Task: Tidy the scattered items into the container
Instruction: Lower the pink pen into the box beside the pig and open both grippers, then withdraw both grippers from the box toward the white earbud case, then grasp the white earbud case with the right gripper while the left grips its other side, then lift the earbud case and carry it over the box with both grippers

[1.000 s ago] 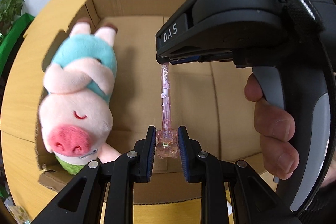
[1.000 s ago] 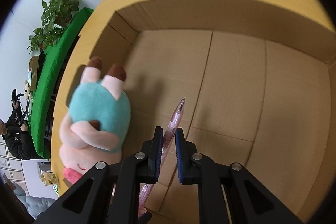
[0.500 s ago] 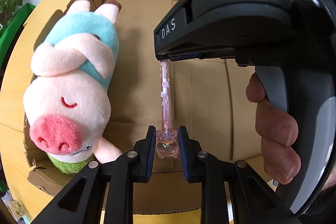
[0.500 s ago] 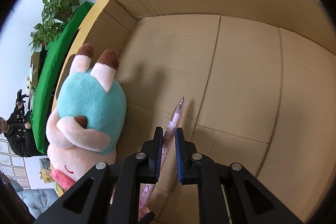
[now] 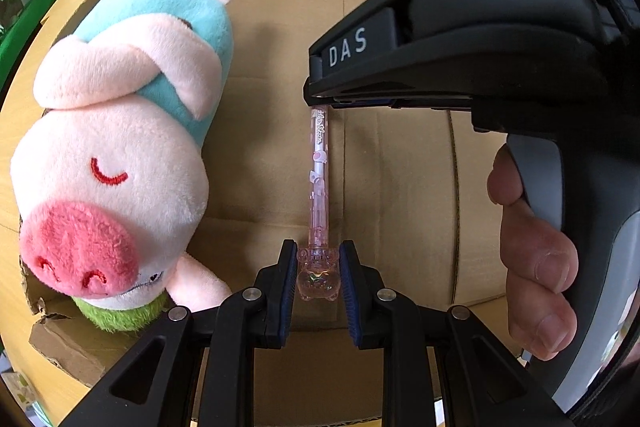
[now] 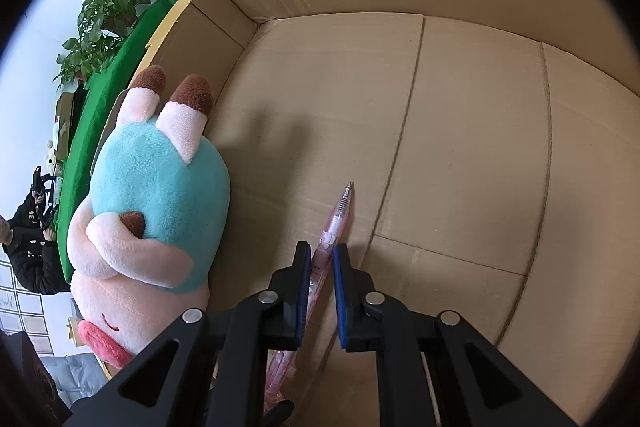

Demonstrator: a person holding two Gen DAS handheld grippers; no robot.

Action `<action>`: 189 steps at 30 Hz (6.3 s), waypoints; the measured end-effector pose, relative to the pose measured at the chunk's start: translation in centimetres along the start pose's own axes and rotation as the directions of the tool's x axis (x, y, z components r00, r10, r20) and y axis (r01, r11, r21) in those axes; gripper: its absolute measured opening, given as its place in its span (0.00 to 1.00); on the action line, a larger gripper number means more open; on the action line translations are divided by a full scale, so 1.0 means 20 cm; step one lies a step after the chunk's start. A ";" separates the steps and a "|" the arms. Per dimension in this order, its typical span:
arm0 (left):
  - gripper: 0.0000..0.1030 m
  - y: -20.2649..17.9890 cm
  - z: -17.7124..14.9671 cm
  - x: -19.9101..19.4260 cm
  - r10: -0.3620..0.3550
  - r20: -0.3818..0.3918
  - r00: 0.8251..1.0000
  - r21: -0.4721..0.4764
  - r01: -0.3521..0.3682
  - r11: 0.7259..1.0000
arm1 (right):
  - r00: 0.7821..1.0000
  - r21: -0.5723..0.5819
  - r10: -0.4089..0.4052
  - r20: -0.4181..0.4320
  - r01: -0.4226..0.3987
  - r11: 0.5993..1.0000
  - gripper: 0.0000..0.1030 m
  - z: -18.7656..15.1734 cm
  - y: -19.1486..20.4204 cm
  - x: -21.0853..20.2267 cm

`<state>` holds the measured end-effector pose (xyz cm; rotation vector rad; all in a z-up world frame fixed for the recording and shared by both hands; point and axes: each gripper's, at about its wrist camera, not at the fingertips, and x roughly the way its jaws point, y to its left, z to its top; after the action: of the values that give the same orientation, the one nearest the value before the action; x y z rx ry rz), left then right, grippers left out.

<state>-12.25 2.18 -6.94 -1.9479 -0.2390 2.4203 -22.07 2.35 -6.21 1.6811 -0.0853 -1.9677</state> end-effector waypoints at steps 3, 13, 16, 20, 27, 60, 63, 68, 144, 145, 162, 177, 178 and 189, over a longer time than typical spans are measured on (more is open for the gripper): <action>0.21 0.03 0.00 0.03 -0.005 -0.023 1.000 -0.018 0.004 1.000 | 1.000 -0.006 0.001 0.000 -0.001 1.000 0.10 -0.01 0.00 0.01; 0.52 0.06 -0.06 -0.01 0.000 0.005 1.000 -0.032 0.000 0.999 | 1.000 0.001 0.002 0.010 -0.002 1.000 0.22 -0.04 -0.01 -0.02; 0.55 0.06 -0.07 -0.05 0.018 0.031 0.999 -0.017 -0.018 1.000 | 1.000 0.016 0.019 0.022 -0.020 1.000 0.30 -0.04 -0.02 -0.05; 0.64 0.04 -0.10 -0.11 0.042 0.066 0.997 0.004 -0.042 0.999 | 0.998 0.016 0.018 0.054 -0.019 1.000 0.37 -0.05 -0.02 -0.14; 0.80 0.00 -0.27 -0.42 0.093 0.269 0.959 0.028 -0.104 0.994 | 0.979 -0.065 -0.039 0.200 0.053 0.997 0.53 -0.19 0.03 -0.55; 1.00 0.06 -0.80 -0.73 0.164 0.539 0.826 -0.080 -0.144 0.986 | 0.850 -0.126 -0.198 0.489 0.293 0.948 0.76 -1.23 0.23 -0.99; 1.00 0.04 -0.82 -0.74 0.166 0.537 0.827 -0.076 -0.148 0.986 | 0.849 -0.121 -0.201 0.489 0.294 0.948 0.76 -1.26 0.22 -1.00; 1.00 0.03 -0.83 -0.72 0.164 0.528 0.834 -0.074 -0.147 0.986 | 0.849 -0.121 -0.201 0.489 0.294 0.948 0.76 -1.28 0.22 -1.01; 0.40 -0.19 -0.62 0.13 -0.498 -0.204 0.843 -0.247 0.448 0.859 | 0.901 -0.291 -0.121 0.417 0.259 0.921 0.41 -1.75 0.05 -0.49; 0.40 -0.18 -0.62 0.13 -0.499 -0.204 0.842 -0.248 0.448 0.859 | 0.901 -0.293 -0.118 0.417 0.256 0.921 0.41 -1.75 0.07 -0.48; 0.41 -0.11 -0.66 0.10 -0.545 -0.155 0.824 -0.291 0.489 0.822 | 0.913 -0.257 -0.037 0.406 0.153 0.954 0.41 -1.87 0.14 -0.54; 0.36 -0.14 -0.56 -0.11 -0.531 -0.047 0.846 -0.216 0.510 0.832 | 0.912 -0.230 -0.079 0.403 0.184 0.956 0.41 -1.62 0.13 -0.65; 0.36 -0.14 -0.55 -0.13 -0.529 -0.040 0.848 -0.209 0.511 0.834 | 0.912 -0.230 -0.085 0.401 0.190 0.955 0.41 -1.60 0.14 -0.66; 0.36 -0.17 -0.24 -0.41 -0.517 0.042 0.855 -0.098 0.519 0.849 | 0.886 -0.244 -0.123 0.447 0.253 0.936 0.40 -1.30 0.24 -0.86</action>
<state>-5.99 5.13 0.38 -1.6192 -0.7966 2.0931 5.00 13.50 5.37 1.0813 0.2173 -2.3339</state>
